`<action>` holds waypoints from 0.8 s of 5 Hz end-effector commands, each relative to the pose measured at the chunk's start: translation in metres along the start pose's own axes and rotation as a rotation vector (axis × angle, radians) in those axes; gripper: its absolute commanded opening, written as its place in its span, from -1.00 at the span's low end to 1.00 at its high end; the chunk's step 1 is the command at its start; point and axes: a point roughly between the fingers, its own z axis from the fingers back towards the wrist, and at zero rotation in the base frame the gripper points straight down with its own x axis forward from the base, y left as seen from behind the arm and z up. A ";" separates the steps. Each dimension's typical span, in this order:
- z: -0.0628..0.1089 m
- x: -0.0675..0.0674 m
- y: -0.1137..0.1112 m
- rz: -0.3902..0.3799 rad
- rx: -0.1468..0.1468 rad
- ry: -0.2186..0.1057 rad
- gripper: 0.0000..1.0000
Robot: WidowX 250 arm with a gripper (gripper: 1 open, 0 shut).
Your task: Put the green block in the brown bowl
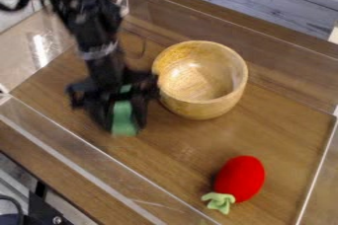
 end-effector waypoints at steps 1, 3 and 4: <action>0.031 0.023 -0.023 -0.192 0.024 -0.094 -1.00; 0.031 0.048 -0.089 -0.538 0.023 -0.085 -1.00; 0.020 0.052 -0.107 -0.561 0.034 -0.085 -1.00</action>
